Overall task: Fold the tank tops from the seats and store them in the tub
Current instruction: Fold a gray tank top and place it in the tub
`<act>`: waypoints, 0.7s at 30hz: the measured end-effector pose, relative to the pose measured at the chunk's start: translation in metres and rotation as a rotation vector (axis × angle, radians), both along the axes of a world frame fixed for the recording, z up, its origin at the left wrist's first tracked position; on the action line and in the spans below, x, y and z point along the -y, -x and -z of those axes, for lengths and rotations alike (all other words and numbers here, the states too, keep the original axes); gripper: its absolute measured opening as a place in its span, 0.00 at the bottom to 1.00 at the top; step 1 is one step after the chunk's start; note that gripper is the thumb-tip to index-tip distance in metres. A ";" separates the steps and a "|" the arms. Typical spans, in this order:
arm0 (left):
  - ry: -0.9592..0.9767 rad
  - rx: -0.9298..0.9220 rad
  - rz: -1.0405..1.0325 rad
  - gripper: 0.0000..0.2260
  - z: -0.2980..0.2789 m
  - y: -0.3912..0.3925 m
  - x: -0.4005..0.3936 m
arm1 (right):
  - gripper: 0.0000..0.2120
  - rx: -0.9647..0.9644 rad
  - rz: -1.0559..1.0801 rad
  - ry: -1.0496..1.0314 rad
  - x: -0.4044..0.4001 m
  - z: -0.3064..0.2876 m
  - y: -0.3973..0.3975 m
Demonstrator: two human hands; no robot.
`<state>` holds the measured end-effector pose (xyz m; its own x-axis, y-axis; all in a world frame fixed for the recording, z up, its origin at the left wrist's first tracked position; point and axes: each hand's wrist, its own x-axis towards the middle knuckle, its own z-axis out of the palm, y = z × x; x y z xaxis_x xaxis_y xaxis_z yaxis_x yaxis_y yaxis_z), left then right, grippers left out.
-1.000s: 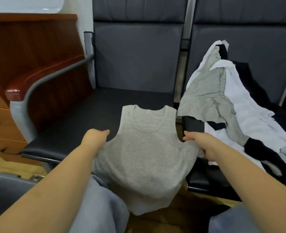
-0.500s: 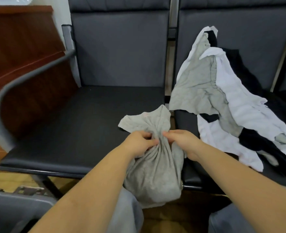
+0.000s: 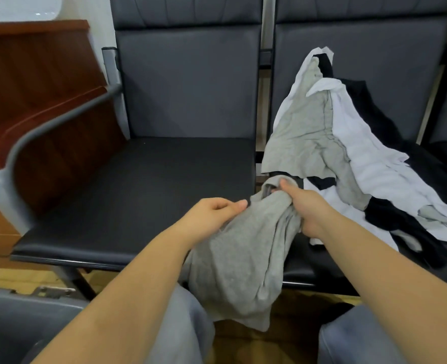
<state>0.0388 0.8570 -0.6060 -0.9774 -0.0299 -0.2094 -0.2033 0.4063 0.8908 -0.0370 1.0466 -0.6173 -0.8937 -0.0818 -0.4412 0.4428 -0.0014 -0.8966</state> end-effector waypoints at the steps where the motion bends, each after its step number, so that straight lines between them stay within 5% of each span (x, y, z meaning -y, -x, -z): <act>1: 0.065 0.001 -0.032 0.21 -0.002 -0.001 0.005 | 0.20 -0.002 0.042 -0.006 -0.004 -0.002 0.002; 8: 0.194 0.119 0.040 0.40 -0.001 -0.011 0.037 | 0.28 -0.008 0.088 -0.025 -0.005 0.001 0.005; 11: 0.112 0.153 0.160 0.27 -0.001 -0.018 0.048 | 0.28 -0.005 0.093 -0.010 -0.006 0.002 0.005; 14: 0.003 0.221 0.139 0.25 -0.004 -0.025 0.056 | 0.24 -0.014 0.120 0.008 -0.006 0.003 0.005; 18: -0.058 0.179 -0.065 0.11 -0.008 -0.032 0.070 | 0.23 -0.082 0.166 0.058 -0.006 0.002 0.005; 21: -0.245 0.191 -0.270 0.12 -0.007 -0.035 0.078 | 0.21 -0.134 0.128 0.093 -0.005 0.000 0.003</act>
